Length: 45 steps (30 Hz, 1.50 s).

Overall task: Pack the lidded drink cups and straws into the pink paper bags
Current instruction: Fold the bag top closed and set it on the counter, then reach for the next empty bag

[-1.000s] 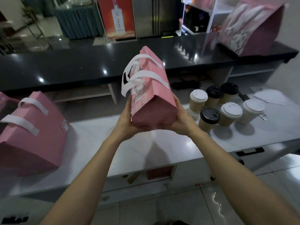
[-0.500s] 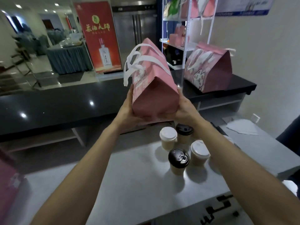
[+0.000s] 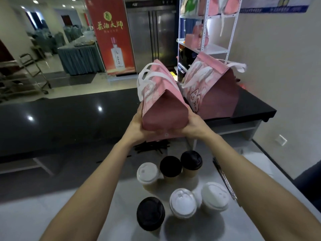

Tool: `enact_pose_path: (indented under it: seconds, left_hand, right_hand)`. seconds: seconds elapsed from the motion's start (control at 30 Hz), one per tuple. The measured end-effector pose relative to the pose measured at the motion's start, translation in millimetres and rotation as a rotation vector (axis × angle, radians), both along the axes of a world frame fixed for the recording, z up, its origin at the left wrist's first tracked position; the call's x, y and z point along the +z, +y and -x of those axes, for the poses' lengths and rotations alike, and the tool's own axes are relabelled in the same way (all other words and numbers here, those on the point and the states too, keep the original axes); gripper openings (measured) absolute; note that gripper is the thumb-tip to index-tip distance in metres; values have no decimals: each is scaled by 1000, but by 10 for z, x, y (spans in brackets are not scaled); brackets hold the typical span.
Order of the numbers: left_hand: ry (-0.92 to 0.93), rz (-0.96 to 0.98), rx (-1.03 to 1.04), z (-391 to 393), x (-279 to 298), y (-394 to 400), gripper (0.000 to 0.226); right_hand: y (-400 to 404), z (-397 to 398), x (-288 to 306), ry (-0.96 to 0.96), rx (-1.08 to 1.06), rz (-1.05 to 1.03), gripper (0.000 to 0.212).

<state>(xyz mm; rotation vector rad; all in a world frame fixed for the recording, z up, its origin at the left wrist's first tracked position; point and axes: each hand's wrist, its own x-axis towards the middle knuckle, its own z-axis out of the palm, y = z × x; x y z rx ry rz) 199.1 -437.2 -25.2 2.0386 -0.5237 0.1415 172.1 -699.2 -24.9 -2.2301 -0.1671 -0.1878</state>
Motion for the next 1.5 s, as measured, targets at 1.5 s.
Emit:
enact_pose_path:
  seconds: [1.5]
  left_hand:
    - [341,-1075,277,1504,-519,2243,82]
  right_hand:
    - [1741,811,-422,123,345,509,76]
